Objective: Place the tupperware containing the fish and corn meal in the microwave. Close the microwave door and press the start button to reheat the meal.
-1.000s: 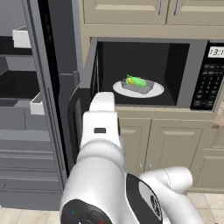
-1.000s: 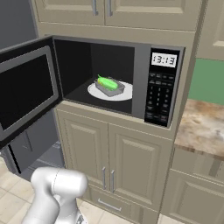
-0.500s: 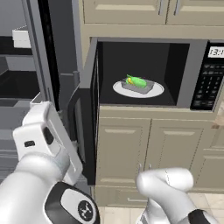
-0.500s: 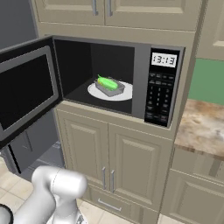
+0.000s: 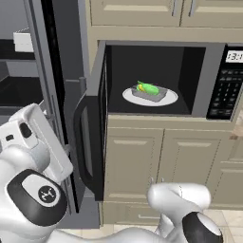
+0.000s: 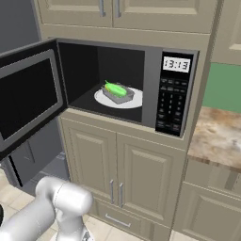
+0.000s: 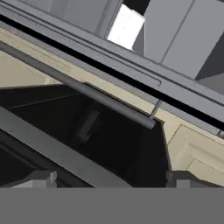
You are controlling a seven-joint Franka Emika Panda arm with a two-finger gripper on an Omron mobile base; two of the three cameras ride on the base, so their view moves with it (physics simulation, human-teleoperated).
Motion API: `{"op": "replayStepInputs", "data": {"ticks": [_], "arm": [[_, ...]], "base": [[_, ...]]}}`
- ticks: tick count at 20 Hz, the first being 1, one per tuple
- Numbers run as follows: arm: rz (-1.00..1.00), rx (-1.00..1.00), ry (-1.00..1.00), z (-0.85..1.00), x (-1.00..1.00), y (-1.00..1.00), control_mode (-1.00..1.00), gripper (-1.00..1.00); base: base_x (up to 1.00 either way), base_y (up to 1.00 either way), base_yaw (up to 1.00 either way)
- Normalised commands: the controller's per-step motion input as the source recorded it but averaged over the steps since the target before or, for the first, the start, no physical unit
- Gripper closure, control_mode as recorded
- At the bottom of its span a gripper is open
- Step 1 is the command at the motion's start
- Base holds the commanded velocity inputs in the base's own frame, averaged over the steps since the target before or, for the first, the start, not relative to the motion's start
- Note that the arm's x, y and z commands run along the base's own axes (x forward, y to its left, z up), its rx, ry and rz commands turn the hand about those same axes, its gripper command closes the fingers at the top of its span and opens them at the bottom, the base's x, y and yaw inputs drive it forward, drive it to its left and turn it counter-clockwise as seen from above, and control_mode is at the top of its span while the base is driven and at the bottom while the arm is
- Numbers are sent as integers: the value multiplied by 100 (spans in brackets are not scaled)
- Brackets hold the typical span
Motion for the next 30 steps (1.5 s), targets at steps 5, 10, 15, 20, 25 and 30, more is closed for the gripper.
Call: {"op": "replayStepInputs", "data": {"ticks": [5, 10, 15, 20, 25, 30], "arm": [[-14, -12, 4, -25, 64, 20, -100, -100], [-19, -9, 0, -17, 40, 0, -100, -100], [-25, -1, -1, -15, 4, -51, -100, -100], [-20, 0, -5, -1, -7, -97, -100, -100], [-15, 3, -10, 0, -16, -100, -100, -100], [-12, 8, -10, 0, -3, -100, -100, -100]], "base": [[0, 0, 0], [0, 0, 0], [0, 0, 0], [0, 0, 0], [0, 0, 0], [0, 0, 0]]}}
